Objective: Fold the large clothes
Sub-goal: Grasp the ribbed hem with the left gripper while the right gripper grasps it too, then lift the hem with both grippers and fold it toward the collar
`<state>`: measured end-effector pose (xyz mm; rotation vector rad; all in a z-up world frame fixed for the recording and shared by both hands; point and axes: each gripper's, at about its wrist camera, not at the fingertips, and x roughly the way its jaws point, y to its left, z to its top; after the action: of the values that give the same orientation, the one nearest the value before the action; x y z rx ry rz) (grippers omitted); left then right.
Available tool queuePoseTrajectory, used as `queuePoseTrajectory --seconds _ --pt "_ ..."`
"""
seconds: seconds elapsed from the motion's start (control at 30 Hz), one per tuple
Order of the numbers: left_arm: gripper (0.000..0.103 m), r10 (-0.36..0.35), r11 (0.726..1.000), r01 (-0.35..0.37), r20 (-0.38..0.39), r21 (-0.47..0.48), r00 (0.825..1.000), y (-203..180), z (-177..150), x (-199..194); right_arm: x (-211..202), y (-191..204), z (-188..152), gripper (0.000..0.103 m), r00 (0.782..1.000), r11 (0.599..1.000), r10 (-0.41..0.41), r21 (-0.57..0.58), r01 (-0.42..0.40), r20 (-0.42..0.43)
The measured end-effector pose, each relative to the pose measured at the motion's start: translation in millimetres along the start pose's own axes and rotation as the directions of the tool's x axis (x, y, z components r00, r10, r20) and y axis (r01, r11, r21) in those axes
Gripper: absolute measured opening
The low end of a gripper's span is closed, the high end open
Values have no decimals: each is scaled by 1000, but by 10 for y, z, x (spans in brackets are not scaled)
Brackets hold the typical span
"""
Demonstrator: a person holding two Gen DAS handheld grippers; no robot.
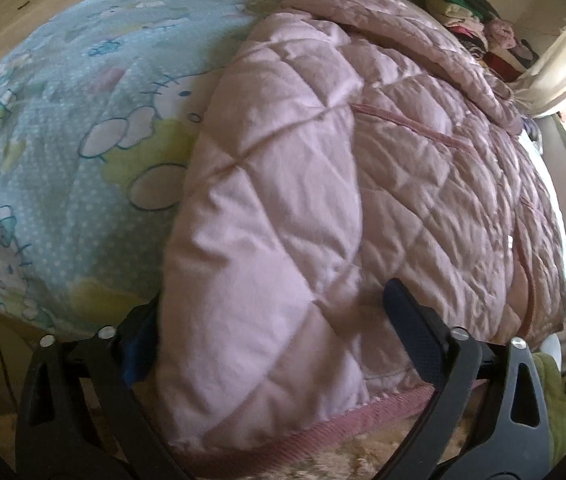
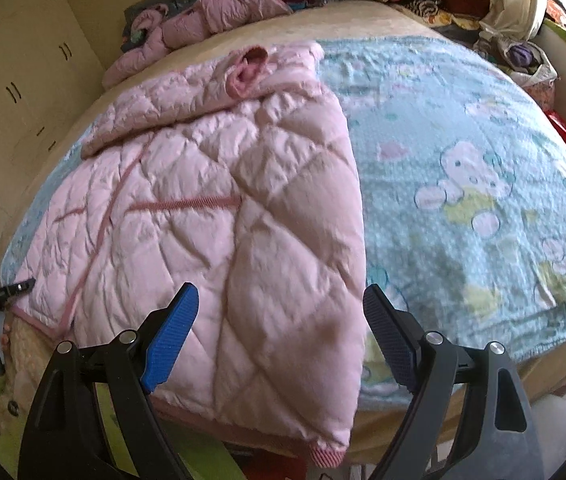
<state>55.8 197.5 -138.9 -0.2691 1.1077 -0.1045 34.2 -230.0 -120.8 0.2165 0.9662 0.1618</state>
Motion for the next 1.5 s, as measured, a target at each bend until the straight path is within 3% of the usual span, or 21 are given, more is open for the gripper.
queuePoseTrajectory --seconds 0.07,0.13,0.2,0.33,0.57,0.63,0.7,0.8,0.87,0.9,1.03,1.2,1.5 --pt "78 3 1000 -3 10 12 1000 -49 6 1 16 -43 -52 83 1000 1000 -4 12 4 -14" --pt "47 -10 1000 10 27 10 1000 -58 6 -39 44 -95 -101 83 999 999 6 34 -5 -36" --pt "28 -28 1000 27 48 9 998 -62 20 -91 80 -132 -154 83 998 999 11 45 -8 -61" --pt "13 -43 998 36 110 58 993 -201 75 -273 136 -159 -230 83 995 998 32 53 -26 -98" --pt "10 -60 991 31 218 132 974 -460 226 -620 243 -104 -385 83 985 995 87 61 -79 -148" --pt "10 -72 989 38 240 143 968 -502 280 -683 264 -69 -422 77 982 994 101 46 -94 -162" --pt "10 -71 988 32 256 152 964 -536 314 -732 245 -21 -445 69 983 996 91 7 -91 -159" --pt "10 -68 986 22 274 167 959 -595 336 -774 146 99 -421 48 986 992 76 -85 -89 -147" --pt "10 -68 984 18 285 177 956 -640 370 -790 66 167 -374 28 988 987 85 -125 -101 -128" --pt "10 -68 983 15 288 181 955 -652 373 -797 4 186 -329 24 988 984 106 -131 -120 -114" --pt "10 -82 982 24 310 186 947 -681 455 -848 -228 194 -152 21 977 969 209 -126 -212 -38" --pt "10 -100 980 34 333 198 938 -726 574 -888 -467 169 127 19 943 948 316 -83 -308 105" --pt "10 -107 983 39 382 182 918 -715 806 -987 -664 290 624 18 914 947 320 -99 -304 249"
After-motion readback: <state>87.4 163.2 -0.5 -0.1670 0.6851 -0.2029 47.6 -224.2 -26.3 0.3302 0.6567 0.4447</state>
